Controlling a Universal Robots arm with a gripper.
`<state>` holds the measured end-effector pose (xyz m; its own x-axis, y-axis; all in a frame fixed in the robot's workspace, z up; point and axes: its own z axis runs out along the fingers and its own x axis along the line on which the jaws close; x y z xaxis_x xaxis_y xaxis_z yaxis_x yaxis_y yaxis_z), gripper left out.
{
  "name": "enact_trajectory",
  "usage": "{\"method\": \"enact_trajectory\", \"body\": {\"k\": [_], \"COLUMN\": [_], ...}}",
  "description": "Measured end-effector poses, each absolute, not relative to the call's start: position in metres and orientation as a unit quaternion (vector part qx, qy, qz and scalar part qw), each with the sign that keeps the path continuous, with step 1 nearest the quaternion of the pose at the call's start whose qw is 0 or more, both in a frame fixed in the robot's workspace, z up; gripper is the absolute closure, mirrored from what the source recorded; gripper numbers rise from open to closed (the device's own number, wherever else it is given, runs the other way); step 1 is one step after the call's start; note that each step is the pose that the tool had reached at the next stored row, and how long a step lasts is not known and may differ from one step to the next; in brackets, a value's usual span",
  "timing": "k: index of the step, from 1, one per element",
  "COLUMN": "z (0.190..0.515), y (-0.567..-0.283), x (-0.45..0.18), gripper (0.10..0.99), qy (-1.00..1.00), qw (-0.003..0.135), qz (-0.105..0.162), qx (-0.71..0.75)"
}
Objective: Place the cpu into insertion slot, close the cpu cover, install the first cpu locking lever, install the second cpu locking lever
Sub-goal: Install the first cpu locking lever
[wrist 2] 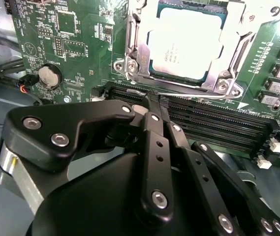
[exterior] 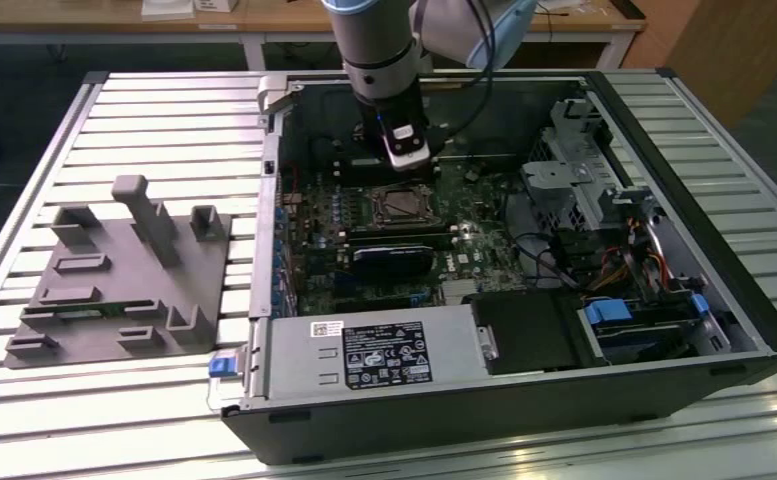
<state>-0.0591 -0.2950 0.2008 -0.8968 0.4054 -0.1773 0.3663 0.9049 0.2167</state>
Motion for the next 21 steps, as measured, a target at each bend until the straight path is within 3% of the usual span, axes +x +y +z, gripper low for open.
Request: {"method": "enact_trajectory", "body": {"k": [21], "z": [0.1934], "y": [-0.3025], "x": [-0.0591], "gripper": [0.980], "qy": [0.969], "qw": [0.113], "qz": [0.090], "qx": [0.200]}}
